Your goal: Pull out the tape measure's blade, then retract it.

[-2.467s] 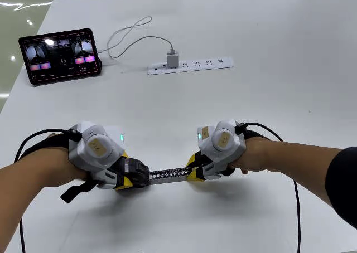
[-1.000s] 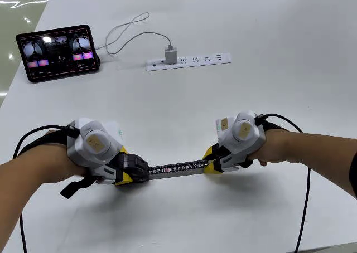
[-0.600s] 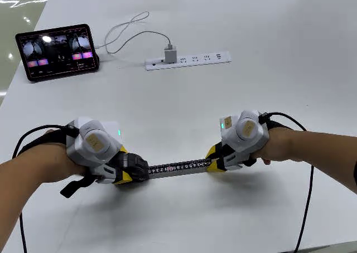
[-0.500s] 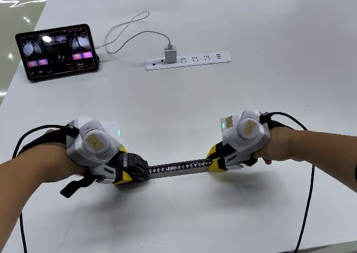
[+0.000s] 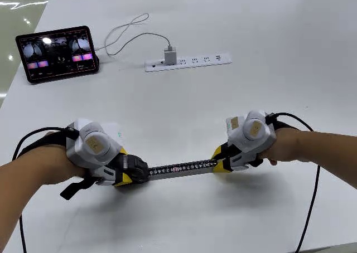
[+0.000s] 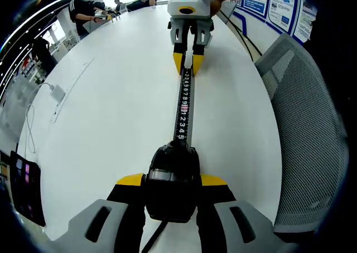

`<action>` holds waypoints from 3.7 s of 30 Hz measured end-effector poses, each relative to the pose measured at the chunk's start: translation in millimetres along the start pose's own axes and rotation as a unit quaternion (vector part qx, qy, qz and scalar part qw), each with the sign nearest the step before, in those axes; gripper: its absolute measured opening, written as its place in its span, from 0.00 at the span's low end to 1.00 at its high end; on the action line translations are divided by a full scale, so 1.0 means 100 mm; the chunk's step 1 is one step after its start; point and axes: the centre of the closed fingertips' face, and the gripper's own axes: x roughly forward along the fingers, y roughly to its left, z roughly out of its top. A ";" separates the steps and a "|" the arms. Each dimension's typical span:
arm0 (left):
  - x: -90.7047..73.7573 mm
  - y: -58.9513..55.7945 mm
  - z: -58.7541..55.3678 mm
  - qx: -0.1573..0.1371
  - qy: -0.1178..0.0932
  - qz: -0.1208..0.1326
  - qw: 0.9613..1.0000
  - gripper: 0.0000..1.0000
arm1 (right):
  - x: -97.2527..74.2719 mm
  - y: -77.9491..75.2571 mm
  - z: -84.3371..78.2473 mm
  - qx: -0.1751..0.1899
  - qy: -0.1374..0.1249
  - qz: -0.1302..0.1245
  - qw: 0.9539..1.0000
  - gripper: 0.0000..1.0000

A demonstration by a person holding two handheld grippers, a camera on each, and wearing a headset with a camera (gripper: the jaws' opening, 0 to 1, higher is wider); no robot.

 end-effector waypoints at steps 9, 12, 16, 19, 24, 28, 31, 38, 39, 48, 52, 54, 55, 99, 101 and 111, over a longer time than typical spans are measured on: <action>0.01 0.01 -0.01 0.001 -0.001 -0.001 1.000 0.30 | -0.04 -0.01 -0.04 0.005 -0.002 -0.001 1.000 0.09; 0.01 0.01 -0.01 0.001 -0.001 -0.001 1.000 0.30 | -0.05 -0.01 -0.06 0.006 -0.002 -0.001 1.000 0.09; 0.01 0.01 -0.01 0.001 -0.001 -0.001 1.000 0.30 | -0.07 -0.02 -0.07 0.007 -0.002 -0.002 1.000 0.09; 0.01 0.02 -0.01 0.001 -0.001 -0.001 1.000 0.30 | -0.08 -0.01 -0.09 0.008 -0.002 -0.003 1.000 0.09; 0.01 0.02 -0.01 0.001 -0.002 -0.001 1.000 0.30 | -0.10 -0.01 -0.12 0.009 -0.002 -0.003 1.000 0.09; 0.01 0.02 -0.01 0.002 -0.002 -0.001 1.000 0.30 | -0.12 -0.01 -0.14 0.010 -0.001 -0.004 1.000 0.09; 0.01 0.02 -0.01 0.002 -0.002 -0.001 1.000 0.30 | -0.13 -0.01 -0.16 0.011 0.000 -0.004 1.000 0.09; 0.01 0.02 -0.01 0.001 -0.002 0.000 1.000 0.30 | -0.17 -0.02 -0.22 0.015 0.003 -0.006 1.000 0.09; 0.01 0.02 -0.01 0.001 -0.002 0.000 1.000 0.30 | -0.18 -0.02 -0.22 0.015 0.003 -0.007 1.000 0.09; 0.01 0.02 -0.01 0.000 -0.004 0.000 1.000 0.30 | -0.22 -0.04 -0.28 0.021 0.001 -0.010 1.000 0.09; 0.01 0.01 0.00 0.001 -0.003 0.000 1.000 0.30 | -0.22 -0.04 -0.30 0.018 0.004 -0.009 1.000 0.09; 0.01 0.01 0.00 0.001 -0.003 0.000 1.000 0.30 | -0.23 -0.04 -0.31 0.019 0.004 -0.009 1.000 0.09; 0.01 0.01 0.00 0.000 -0.003 0.001 1.000 0.30 | -0.23 -0.04 -0.31 0.019 0.004 -0.010 1.000 0.09; 0.01 0.01 0.00 0.000 -0.006 0.003 1.000 0.30 | -0.37 -0.05 -0.48 0.024 0.016 -0.015 0.999 0.09; 0.00 0.00 0.00 0.000 -0.006 0.003 1.000 0.30 | -0.38 -0.04 -0.48 0.024 0.016 -0.015 0.999 0.09; 0.00 0.00 0.00 0.000 -0.006 0.003 1.000 0.30 | -0.40 -0.04 -0.50 0.027 0.016 -0.016 0.999 0.09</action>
